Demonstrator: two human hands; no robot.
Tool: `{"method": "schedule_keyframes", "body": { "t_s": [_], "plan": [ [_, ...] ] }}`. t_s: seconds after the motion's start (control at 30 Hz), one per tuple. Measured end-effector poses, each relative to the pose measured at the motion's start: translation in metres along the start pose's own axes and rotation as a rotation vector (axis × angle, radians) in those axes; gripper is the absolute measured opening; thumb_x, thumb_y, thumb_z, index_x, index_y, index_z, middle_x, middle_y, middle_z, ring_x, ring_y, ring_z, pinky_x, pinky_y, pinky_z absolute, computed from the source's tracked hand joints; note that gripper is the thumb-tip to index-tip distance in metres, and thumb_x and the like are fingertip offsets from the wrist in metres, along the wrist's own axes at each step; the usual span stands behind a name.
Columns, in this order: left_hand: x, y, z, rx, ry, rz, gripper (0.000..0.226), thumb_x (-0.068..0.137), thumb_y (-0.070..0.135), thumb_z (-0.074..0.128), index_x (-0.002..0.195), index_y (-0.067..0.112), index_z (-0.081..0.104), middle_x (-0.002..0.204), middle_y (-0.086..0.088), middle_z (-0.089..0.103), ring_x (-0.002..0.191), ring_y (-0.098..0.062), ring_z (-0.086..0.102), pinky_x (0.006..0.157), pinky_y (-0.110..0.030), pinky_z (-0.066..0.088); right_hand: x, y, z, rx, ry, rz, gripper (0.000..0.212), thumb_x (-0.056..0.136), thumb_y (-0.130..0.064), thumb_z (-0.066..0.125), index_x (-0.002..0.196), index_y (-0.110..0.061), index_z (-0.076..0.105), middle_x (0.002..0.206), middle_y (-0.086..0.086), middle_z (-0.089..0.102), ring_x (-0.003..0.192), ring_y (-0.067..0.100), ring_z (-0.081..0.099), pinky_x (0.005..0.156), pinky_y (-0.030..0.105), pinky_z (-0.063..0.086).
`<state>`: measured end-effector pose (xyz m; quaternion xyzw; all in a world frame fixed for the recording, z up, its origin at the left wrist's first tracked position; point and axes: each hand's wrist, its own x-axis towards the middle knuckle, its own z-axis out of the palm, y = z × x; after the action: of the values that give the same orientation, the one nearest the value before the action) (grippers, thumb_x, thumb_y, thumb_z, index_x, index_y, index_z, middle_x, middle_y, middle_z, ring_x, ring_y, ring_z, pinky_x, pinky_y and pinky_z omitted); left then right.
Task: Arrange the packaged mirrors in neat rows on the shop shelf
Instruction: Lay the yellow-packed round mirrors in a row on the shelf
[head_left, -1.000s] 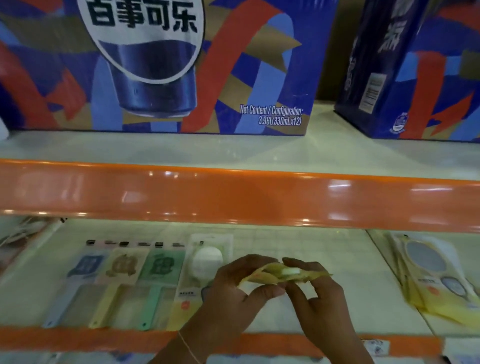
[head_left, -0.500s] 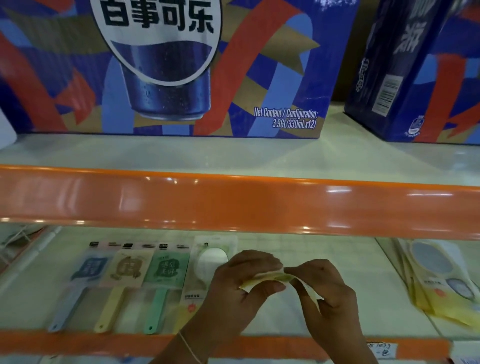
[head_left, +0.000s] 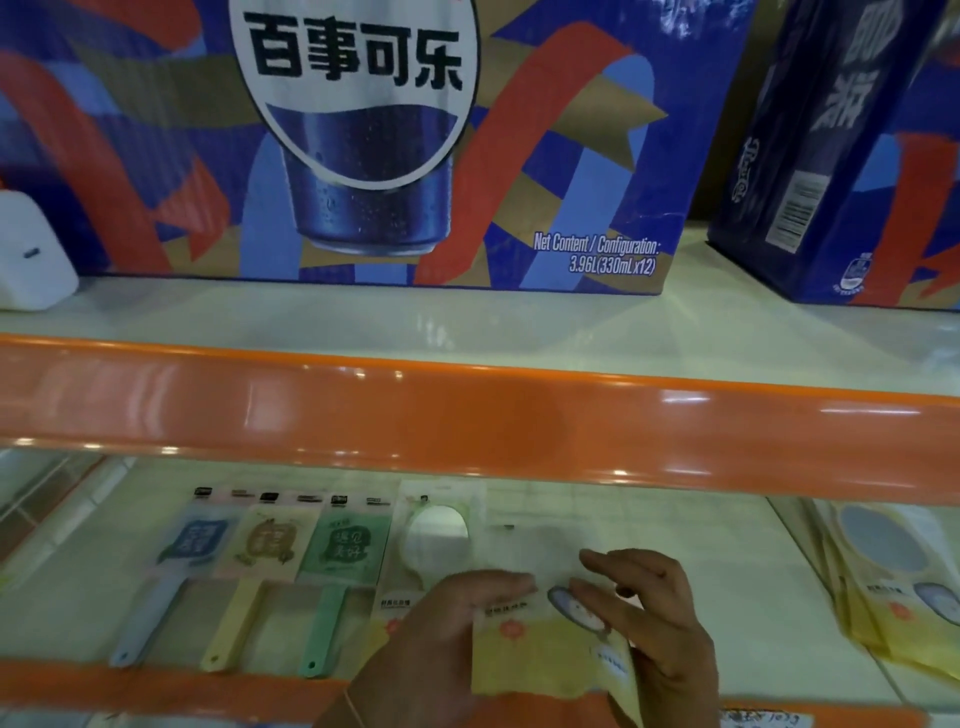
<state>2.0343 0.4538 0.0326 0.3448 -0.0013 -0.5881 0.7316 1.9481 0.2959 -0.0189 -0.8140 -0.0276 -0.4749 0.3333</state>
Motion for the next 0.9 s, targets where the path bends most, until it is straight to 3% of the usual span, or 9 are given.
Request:
{"method": "schedule_keyframes", "body": {
  "t_s": [0.1,0.2,0.27,0.33,0.43,0.53,0.63,0.73,0.9],
  "plan": [
    [-0.001,0.003,-0.006,0.194,0.079,0.085,0.027,0.086,-0.007,0.051,0.104,-0.002,0.071,0.096,-0.021,0.072,0.081,-0.029,0.072,0.06,-0.032,0.058,-0.007,0.013,-0.005,-0.055,-0.12,-0.006,0.017,0.09,-0.039,0.061,0.098,-0.032,0.074,0.118,0.005,0.064,0.106,0.022,0.056,0.073,0.022,0.045],
    [0.002,0.004,-0.021,0.41,0.216,0.199,0.035,0.076,-0.001,0.069,0.109,0.008,0.065,0.091,-0.007,0.075,0.079,-0.015,0.072,0.062,-0.02,0.054,-0.007,0.012,0.001,0.2,-0.209,0.625,0.026,0.088,-0.03,0.065,0.103,-0.051,0.066,0.123,-0.009,0.061,0.115,0.015,0.058,0.079,0.011,0.049],
    [0.004,0.006,-0.033,0.467,0.254,0.206,0.051,0.069,0.006,0.077,0.117,0.013,0.062,0.102,-0.003,0.074,0.093,-0.015,0.069,0.077,-0.023,0.053,-0.007,0.01,0.006,0.399,-0.149,0.971,0.027,0.092,-0.02,0.061,0.109,-0.041,0.063,0.107,-0.006,0.073,0.098,0.018,0.068,0.072,0.017,0.055],
    [0.003,0.006,-0.042,0.524,0.271,0.185,0.062,0.063,0.013,0.081,0.122,0.018,0.06,0.108,-0.001,0.073,0.106,-0.018,0.065,0.088,-0.029,0.051,0.0,0.003,0.009,0.447,-0.251,1.161,0.023,0.092,-0.036,0.054,0.108,-0.03,0.069,0.093,0.003,0.076,0.085,0.02,0.071,0.075,0.029,0.057],
    [0.006,0.007,-0.051,0.579,0.276,0.153,0.045,0.074,0.002,0.074,0.114,0.02,0.064,0.102,0.004,0.074,0.1,-0.013,0.066,0.077,-0.022,0.052,0.009,-0.006,0.017,0.445,-0.488,1.213,0.027,0.087,-0.04,0.062,0.103,-0.022,0.074,0.093,0.002,0.076,0.092,0.019,0.071,0.092,0.039,0.053],
    [0.001,0.01,-0.049,0.643,0.281,0.145,0.042,0.081,-0.012,0.064,0.109,0.019,0.065,0.094,0.007,0.075,0.085,-0.002,0.069,0.067,-0.016,0.051,0.013,-0.012,0.031,0.453,-0.497,1.322,0.019,0.082,-0.015,0.073,0.098,-0.006,0.072,0.088,0.012,0.076,0.088,0.03,0.071,0.078,0.033,0.055],
    [-0.005,0.011,-0.057,0.757,0.411,0.209,0.043,0.079,0.008,0.075,0.118,0.02,0.06,0.106,0.009,0.07,0.092,-0.003,0.067,0.07,-0.015,0.05,0.012,-0.009,0.044,0.372,-0.456,1.373,0.018,0.076,-0.011,0.078,0.092,-0.004,0.073,0.081,0.01,0.076,0.083,0.028,0.071,0.066,0.026,0.051],
    [-0.012,0.009,-0.082,0.996,0.73,0.342,0.042,0.08,0.038,0.071,0.117,0.032,0.052,0.105,0.012,0.065,0.087,-0.002,0.063,0.072,-0.015,0.05,0.013,0.0,0.054,0.252,-0.431,1.367,0.02,0.075,-0.018,0.08,0.09,-0.007,0.074,0.078,0.005,0.077,0.078,0.023,0.07,0.059,0.02,0.047],
    [-0.021,0.009,-0.132,1.601,0.963,0.771,0.015,0.087,0.036,0.05,0.094,0.031,0.063,0.078,0.015,0.064,0.069,-0.001,0.059,0.066,-0.021,0.053,0.024,0.007,0.07,0.17,-0.455,1.253,0.011,0.077,-0.019,0.078,0.084,-0.012,0.072,0.073,-0.002,0.075,0.071,0.011,0.068,0.046,0.009,0.044]
  ]
}}
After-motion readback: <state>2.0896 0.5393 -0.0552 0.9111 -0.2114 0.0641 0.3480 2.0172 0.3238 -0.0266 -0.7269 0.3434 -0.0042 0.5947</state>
